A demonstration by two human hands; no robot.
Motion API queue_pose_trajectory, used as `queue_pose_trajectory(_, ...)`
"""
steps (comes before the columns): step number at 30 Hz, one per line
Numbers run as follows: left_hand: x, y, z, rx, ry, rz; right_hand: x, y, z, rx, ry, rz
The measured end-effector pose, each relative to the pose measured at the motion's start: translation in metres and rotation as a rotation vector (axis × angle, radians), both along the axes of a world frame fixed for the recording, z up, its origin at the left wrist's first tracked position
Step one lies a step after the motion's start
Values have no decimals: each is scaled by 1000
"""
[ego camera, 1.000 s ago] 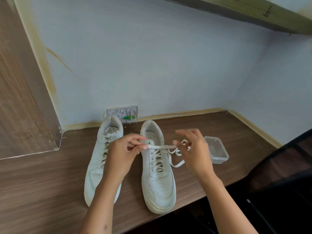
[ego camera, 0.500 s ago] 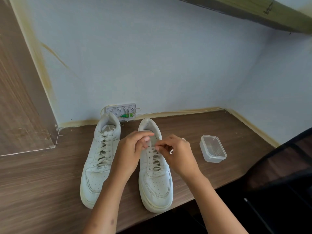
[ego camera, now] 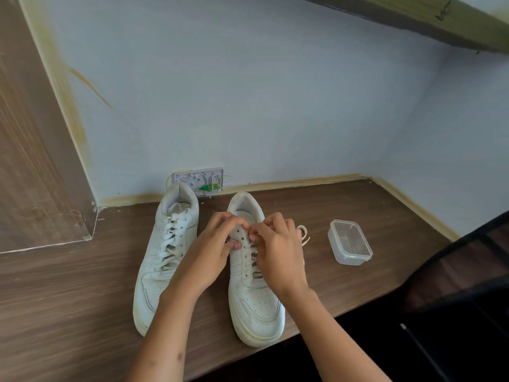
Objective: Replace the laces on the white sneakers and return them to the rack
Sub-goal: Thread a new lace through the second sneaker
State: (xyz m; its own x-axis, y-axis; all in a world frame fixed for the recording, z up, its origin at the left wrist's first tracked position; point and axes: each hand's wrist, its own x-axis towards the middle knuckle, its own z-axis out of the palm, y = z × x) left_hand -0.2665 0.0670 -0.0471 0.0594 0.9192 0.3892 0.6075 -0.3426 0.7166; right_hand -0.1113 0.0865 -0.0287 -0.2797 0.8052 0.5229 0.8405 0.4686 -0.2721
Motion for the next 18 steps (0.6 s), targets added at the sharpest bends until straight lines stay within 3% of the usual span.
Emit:
queue_pose_trajectory(6, -4, 2, -3, 0, -64, -14, -4, 5, 5, -284, 191, -5)
queue_pose_trajectory(12, -3, 3, -4, 17, -80, -5, -3, 8, 6, -385, 246, 2)
queue_pose_trajectory(16, -5, 1, 0, 13, -226, 43, 5, 7, 14, -491, 362, 46)
queue_pose_trajectory(18, -4, -1, 1, 7, -262, 63, 12, 1, 17, -448, 311, 34)
